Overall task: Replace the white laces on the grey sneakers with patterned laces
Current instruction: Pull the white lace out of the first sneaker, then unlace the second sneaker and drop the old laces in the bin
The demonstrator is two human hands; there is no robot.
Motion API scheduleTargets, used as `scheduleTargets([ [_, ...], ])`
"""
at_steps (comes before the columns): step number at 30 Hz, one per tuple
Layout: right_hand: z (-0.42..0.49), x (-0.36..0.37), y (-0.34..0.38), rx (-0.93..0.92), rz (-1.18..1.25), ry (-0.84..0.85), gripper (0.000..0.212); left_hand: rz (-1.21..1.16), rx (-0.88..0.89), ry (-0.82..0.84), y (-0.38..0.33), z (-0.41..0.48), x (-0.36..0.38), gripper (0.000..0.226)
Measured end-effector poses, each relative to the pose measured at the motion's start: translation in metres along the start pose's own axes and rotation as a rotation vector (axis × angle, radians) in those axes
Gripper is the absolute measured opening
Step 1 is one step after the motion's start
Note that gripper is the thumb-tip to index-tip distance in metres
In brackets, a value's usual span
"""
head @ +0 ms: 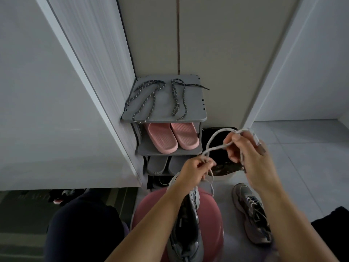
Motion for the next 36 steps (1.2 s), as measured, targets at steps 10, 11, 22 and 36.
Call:
scheduleTargets([
  [10,-0.070,0.011,-0.117,0.549,0.085,0.253,0.023,-0.254,-0.199,-0.008,0.023,-0.013,-0.010,0.013],
  [11,-0.069,0.004,-0.120,0.513,-0.023,0.257,0.020,-0.120,-0.224,-0.020,0.033,-0.013,-0.013,0.008],
  [22,0.084,-0.035,-0.047,0.075,-0.440,-0.075,0.022,0.453,-0.168,-0.280,0.106,-0.037,-0.035,0.056],
  [36,0.126,-0.098,-0.160,0.527,-0.587,-0.164,0.053,0.500,-0.087,-0.373,0.102,-0.036,-0.034,0.040],
])
Point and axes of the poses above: each hand's wrist, its own z-axis towards the middle knuckle, its own x-axis out of the palm, y = z × x, the point moved 6 cm from there along z, towards the middle knuckle, and after that the axes turned 7 degrees about -x, right-handed, at the moved point
